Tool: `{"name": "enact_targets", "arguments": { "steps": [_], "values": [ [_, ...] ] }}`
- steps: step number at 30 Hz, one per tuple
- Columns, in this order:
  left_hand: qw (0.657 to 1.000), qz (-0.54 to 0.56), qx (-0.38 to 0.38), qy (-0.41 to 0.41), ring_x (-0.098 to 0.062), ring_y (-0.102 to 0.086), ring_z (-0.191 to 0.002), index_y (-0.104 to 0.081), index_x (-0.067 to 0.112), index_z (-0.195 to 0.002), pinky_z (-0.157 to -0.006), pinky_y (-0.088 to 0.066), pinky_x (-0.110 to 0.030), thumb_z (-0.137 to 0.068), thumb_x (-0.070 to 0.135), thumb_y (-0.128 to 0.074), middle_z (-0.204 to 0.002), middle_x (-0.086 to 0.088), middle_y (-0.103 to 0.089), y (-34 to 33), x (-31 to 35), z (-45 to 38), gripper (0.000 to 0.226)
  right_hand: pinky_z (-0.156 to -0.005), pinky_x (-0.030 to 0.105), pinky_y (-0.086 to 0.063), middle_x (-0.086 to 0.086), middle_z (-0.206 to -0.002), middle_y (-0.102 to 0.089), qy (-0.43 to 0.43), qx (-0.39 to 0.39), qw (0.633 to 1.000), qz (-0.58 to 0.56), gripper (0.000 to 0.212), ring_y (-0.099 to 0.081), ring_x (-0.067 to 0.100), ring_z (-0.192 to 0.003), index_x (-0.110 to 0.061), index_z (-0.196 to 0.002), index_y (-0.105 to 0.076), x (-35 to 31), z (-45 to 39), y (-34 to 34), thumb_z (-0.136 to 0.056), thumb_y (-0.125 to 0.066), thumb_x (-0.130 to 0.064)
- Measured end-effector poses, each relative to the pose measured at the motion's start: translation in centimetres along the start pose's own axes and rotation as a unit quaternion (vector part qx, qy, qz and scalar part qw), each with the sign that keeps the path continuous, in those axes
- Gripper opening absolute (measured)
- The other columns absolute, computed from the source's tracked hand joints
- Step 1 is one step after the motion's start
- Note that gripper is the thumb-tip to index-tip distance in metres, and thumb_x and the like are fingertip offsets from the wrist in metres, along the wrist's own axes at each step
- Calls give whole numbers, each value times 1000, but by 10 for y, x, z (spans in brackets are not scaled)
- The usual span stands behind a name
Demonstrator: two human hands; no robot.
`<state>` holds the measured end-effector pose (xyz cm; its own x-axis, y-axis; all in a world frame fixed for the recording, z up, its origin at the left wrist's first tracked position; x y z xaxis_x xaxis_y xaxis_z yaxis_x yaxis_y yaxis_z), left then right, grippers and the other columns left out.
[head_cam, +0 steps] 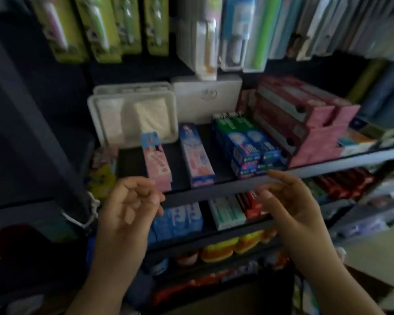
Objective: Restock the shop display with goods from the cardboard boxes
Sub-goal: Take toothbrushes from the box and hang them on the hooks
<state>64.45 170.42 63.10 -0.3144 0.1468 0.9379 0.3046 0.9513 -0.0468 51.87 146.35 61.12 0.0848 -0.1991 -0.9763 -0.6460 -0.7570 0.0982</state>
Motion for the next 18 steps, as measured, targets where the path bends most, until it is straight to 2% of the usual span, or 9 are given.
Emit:
{"name": "enact_targets", "arguments": {
  "steps": [2, 3, 6, 8, 10, 11, 13, 16, 18],
  "values": [
    [998, 8, -40, 42, -11, -59, -64, -61, 37, -75, -62, -49, -15, -75, 35, -62, -74, 0, -63, -23, -25, 15, 3, -76, 31, -56, -2, -87, -69, -38, 18, 999, 13, 35, -67, 18, -84, -32, -107, -61, 28, 16, 17, -73, -62, -42],
    [996, 8, -60, 67, -10, -60, -64, -60, 34, -76, -62, -49, -15, -79, 27, -63, -74, 1, -63, -35, -39, 24, 8, -76, 32, -56, 1, -87, -69, -52, 29, 998, 19, 34, -67, 21, -85, -31, -106, -62, 40, 23, 25, -74, -62, -42],
    [982, 16, -117, 146, -5, -61, -65, -57, 19, -84, -60, -48, -12, -83, 15, -60, -74, 5, -65, -67, -88, 48, 5, -76, 35, -56, 4, -88, -70, -93, 67, 993, 25, 32, -67, 23, -84, -29, -107, -63, 80, 43, 51, -76, -63, -39],
    [971, -8, -155, 183, -7, -62, -68, -57, 16, -88, -66, -48, -14, -84, 16, -58, -77, 4, -66, -85, -119, 62, 4, -75, 30, -56, 1, -86, -71, -111, 91, 989, 30, 39, -68, 19, -82, -30, -105, -63, 102, 56, 69, -73, -67, -51],
    [959, -21, -167, 229, -10, -64, -72, -59, 20, -88, -69, -50, -19, -83, 19, -59, -78, 2, -66, -95, -149, 73, 5, -72, 21, -55, 1, -87, -72, -131, 116, 984, 36, 62, -69, 13, -81, -30, -104, -63, 122, 68, 89, -60, -70, -73],
    [954, -24, -169, 247, -10, -64, -72, -59, 21, -87, -69, -50, -21, -82, 20, -60, -80, -1, -67, -101, -161, 79, 5, -70, 19, -55, 0, -87, -72, -146, 129, 980, 38, 70, -69, 11, -80, -28, -104, -63, 132, 74, 101, -55, -70, -76],
    [945, -40, -174, 274, -8, -63, -72, -59, 20, -88, -68, -50, -20, -89, 12, -61, -85, -8, -66, -112, -177, 88, 9, -65, 16, -54, -2, -83, -73, -170, 160, 972, 36, 61, -67, 10, -78, -26, -103, -63, 147, 85, 128, -59, -71, -68],
    [935, -59, -194, 292, -6, -62, -71, -58, 16, -91, -69, -52, -19, -93, 5, -54, -87, -9, -64, -137, -189, 99, 12, -59, 19, -55, -6, -81, -72, -200, 197, 959, 35, 51, -66, 10, -73, -29, -103, -62, 162, 99, 168, -62, -65, -58],
    [930, -67, -206, 298, -7, -62, -71, -58, 16, -92, -70, -51, -22, -93, 6, -54, -87, -7, -65, -157, -196, 106, 11, -61, 22, -55, -7, -81, -72, -215, 222, 950, 37, 34, -67, 7, -73, -30, -102, -61, 173, 106, 199, -75, -63, -50]
  ]
}}
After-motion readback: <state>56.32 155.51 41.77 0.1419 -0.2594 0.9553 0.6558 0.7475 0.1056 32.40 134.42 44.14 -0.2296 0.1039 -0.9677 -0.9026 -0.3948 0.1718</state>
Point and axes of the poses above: each hand's wrist, its own z-axis away from the middle knuckle, its own y-axis out of the back of the hand, x = y × z, the point moved 10 cm from there along -z, towards the middle knuckle
